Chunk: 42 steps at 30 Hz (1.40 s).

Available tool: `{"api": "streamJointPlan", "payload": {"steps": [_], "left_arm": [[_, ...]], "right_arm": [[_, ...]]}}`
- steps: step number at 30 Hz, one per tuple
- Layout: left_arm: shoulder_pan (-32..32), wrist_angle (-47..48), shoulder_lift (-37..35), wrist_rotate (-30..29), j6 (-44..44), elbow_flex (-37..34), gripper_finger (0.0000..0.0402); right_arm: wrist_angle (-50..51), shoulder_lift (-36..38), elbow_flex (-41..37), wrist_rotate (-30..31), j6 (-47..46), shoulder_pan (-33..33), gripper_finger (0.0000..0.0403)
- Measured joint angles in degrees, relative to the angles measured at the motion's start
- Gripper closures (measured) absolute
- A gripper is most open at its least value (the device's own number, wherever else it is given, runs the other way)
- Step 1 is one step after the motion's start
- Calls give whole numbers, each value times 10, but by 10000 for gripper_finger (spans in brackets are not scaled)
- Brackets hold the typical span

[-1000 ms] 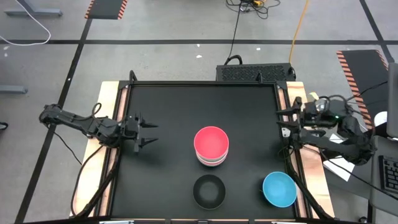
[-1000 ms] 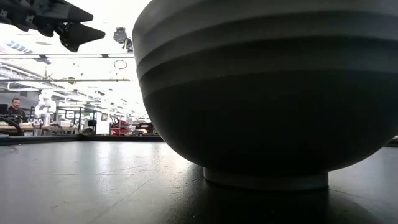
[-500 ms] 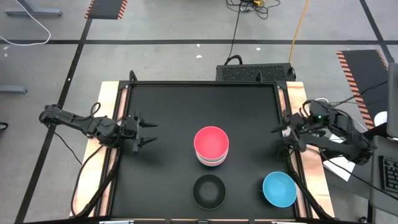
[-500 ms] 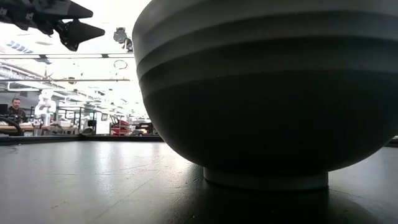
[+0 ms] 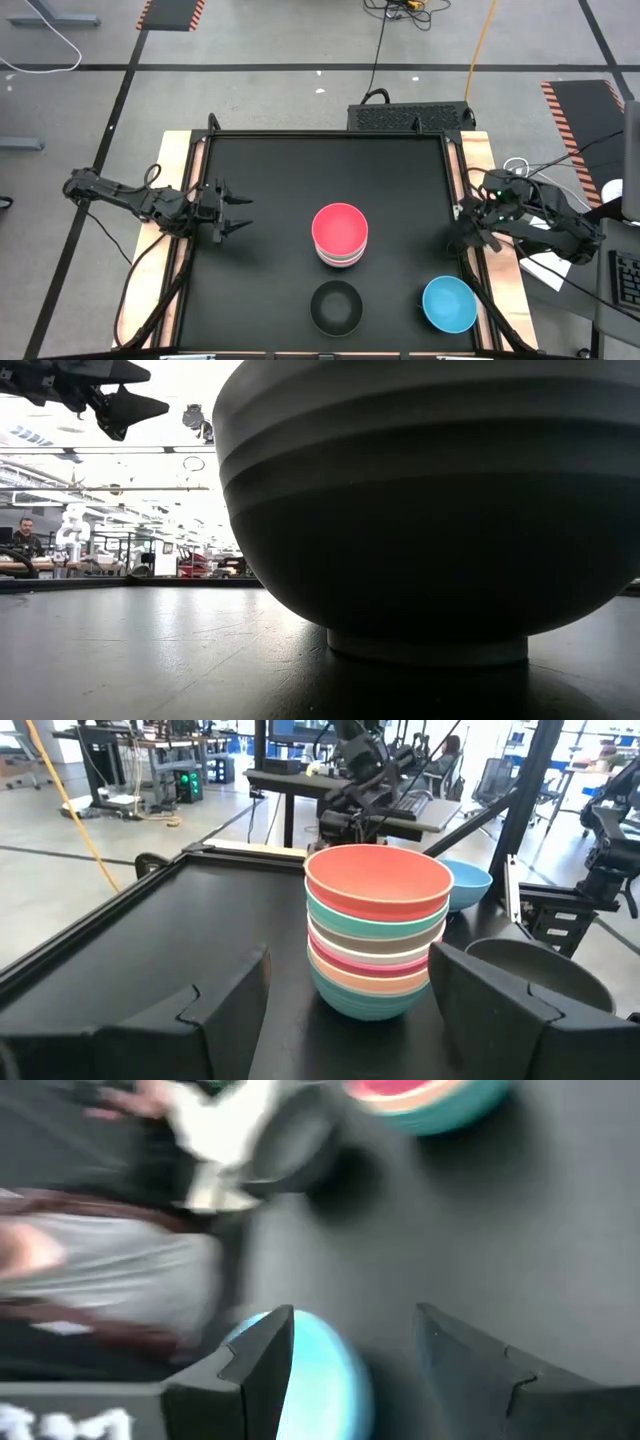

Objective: Nest bowls inside each other
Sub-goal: Stack the blue bowl on top of the red bowl

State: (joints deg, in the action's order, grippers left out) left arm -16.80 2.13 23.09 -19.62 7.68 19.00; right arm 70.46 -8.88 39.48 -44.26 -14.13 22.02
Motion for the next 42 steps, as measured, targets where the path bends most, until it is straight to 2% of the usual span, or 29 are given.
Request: {"api": "streamJointPlan", "payload": {"steps": [4, 8, 17, 27, 31, 36, 40, 42], "left_arm": [[0, -3, 0, 0, 2, 0, 128], [0, -10, 0, 0, 2, 0, 128], [0, -16, 0, 14, 2, 0, 128], [0, -15, 0, 15, -4, 0, 128], [0, -15, 0, 15, -18, 0, 128], [0, -13, 0, 16, -20, 0, 128], [0, -9, 0, 16, -20, 0, 128], [0, -7, 0, 17, -19, 0, 128]], "right_arm": [[-30, 0, -6, -101, -80, 0, 207], [-121, -2, -38, -102, -118, 0, 207], [-265, -3, -155, -94, -88, -1, 207], [-282, -33, -164, 47, -103, -29, 207], [-283, -45, -123, 77, -94, -34, 207], [-288, -74, -39, 174, -41, -34, 207], [-269, -117, 11, 286, 0, -33, 214], [-258, -149, 24, 295, 24, -28, 223]]}}
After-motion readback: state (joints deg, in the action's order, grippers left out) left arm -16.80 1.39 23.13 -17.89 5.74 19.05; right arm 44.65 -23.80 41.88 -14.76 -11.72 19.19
